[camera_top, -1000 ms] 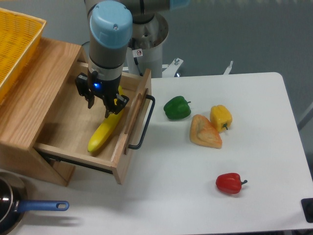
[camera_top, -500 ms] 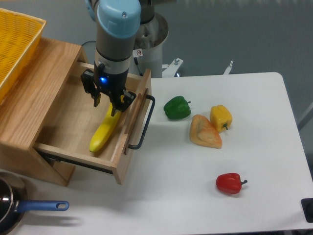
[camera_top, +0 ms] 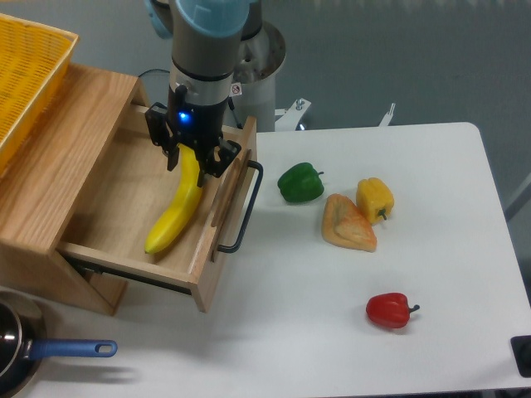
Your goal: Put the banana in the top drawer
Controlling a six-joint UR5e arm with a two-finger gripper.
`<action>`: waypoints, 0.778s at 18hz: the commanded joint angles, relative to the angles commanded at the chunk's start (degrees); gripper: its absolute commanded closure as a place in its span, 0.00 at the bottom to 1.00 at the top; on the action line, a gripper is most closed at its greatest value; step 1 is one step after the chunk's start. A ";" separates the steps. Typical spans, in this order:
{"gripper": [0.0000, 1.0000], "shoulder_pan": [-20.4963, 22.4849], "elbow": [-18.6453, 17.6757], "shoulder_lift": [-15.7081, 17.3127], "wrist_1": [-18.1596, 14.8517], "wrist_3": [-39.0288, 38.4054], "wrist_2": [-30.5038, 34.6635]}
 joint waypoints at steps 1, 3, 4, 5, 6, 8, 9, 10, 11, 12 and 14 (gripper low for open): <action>0.42 0.97 -0.09 0.09 0.09 1.85 0.00; 0.42 2.99 0.00 0.09 0.70 4.93 0.00; 0.42 3.96 0.00 0.09 0.70 6.42 0.00; 0.42 4.83 0.00 0.09 0.88 8.00 0.00; 0.42 5.37 -0.09 0.09 0.97 9.59 0.78; 0.42 5.46 0.00 0.09 1.23 13.01 5.77; 0.42 5.46 0.09 0.00 2.01 14.77 8.85; 0.42 5.46 0.00 -0.09 3.76 16.00 11.31; 0.39 5.46 0.00 -0.26 4.82 16.28 12.82; 0.39 5.46 -0.09 -0.52 5.01 16.37 13.35; 0.37 6.24 -0.26 -0.79 5.27 16.37 13.36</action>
